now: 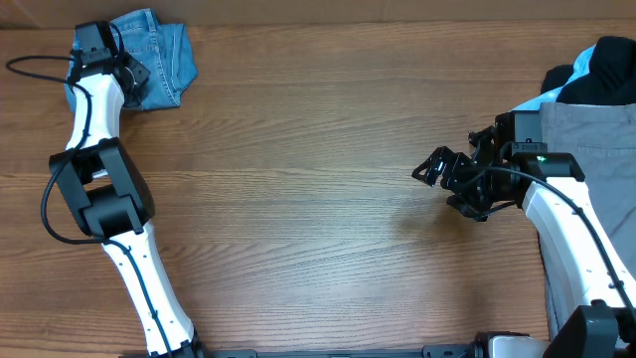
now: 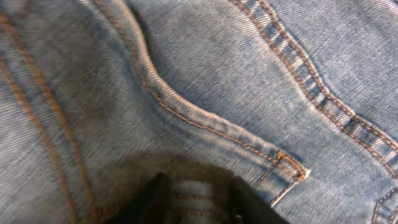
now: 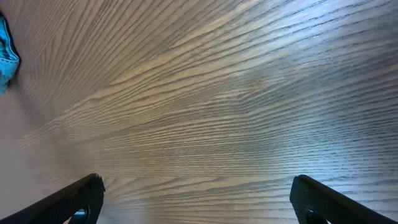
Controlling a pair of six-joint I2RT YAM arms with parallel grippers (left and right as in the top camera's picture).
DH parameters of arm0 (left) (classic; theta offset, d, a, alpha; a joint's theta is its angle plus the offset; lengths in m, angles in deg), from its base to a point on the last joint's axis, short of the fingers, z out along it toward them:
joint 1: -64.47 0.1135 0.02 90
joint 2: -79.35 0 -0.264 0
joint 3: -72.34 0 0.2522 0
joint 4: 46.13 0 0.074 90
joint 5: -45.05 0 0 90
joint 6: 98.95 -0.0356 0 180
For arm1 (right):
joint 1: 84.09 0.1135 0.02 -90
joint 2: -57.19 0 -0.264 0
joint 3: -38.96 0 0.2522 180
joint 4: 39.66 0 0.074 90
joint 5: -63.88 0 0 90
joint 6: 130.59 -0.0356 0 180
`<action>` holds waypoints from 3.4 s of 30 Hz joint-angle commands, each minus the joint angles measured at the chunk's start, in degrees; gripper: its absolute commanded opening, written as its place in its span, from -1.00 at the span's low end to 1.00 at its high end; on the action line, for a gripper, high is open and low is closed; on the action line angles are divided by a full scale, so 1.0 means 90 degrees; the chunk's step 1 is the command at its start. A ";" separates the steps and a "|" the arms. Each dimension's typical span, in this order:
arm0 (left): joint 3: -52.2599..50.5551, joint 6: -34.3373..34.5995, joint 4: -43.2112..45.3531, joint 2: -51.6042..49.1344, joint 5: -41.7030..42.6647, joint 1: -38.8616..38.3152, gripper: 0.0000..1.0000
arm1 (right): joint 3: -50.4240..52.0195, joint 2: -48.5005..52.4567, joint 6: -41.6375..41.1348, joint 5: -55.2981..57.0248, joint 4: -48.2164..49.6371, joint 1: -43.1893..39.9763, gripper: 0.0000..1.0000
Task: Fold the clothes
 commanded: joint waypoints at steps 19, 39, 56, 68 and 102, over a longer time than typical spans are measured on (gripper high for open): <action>-0.0119 -0.1452 -0.0911 0.1375 0.1175 -0.0376 -0.92 | -0.0068 0.0032 0.0119 0.0233 0.0085 0.0005 1.00; -0.0124 -0.2788 0.0597 0.0311 -0.0733 -0.1940 -0.92 | -0.0068 0.0032 0.0124 0.0236 -0.0257 0.0007 1.00; -0.0124 -0.3181 0.0758 -0.0216 -0.0782 -0.1785 -0.92 | -0.0068 0.0032 0.0238 0.0231 -0.0355 0.0007 1.00; -0.0124 -0.3291 0.0692 -0.0294 -0.1115 -0.1506 -0.92 | -0.0068 0.0032 0.0238 0.0231 -0.0459 0.0007 1.00; -0.0124 -0.1644 0.1117 -0.0304 -0.1576 -0.0879 -0.92 | -0.0068 0.0032 0.0214 0.0231 -0.0736 0.0007 1.00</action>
